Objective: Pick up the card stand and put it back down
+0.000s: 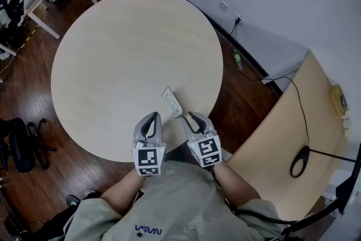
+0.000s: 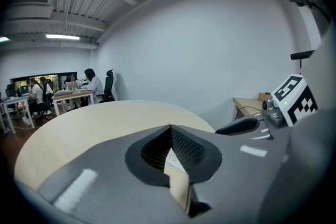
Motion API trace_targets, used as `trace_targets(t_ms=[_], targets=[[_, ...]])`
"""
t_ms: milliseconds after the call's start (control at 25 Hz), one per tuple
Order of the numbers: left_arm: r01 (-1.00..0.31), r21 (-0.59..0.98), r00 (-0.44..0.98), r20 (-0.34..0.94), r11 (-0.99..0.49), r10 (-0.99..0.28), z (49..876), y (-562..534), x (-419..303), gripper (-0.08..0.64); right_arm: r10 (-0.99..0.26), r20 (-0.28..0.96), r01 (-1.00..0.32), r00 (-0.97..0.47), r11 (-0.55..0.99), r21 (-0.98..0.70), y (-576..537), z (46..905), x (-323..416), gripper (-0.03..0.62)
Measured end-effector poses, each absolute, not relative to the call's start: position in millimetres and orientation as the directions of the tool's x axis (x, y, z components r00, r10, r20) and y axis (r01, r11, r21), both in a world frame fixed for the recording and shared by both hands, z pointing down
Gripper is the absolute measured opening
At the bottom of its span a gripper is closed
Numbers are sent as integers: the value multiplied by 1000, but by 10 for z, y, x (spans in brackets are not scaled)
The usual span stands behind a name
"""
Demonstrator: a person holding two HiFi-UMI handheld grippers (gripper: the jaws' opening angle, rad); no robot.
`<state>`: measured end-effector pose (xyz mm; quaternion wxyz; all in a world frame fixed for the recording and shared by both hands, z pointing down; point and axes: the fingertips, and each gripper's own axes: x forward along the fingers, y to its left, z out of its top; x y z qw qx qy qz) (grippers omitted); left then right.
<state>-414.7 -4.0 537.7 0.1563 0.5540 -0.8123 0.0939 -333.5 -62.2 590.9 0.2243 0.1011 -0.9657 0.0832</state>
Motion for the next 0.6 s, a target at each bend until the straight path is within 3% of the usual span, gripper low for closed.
trace_targets(t_ms=[160,280,600], targets=[[-949,45,-281,325,311,-903,5255,-239,-3911,8,-245,416,-310,-876,946,-95,-811,5697,-3181,66],[-963,55,-240,276,264,-931,4986,-303,-3741,8,-321,374,-376,-870,923,-83,-910,5347,-3075,0],[-990,83,-98,181,115,-978,4223,-594,-3094,8,-508,217,-532,-834,844,-68,-1035,4226,-2089,0]])
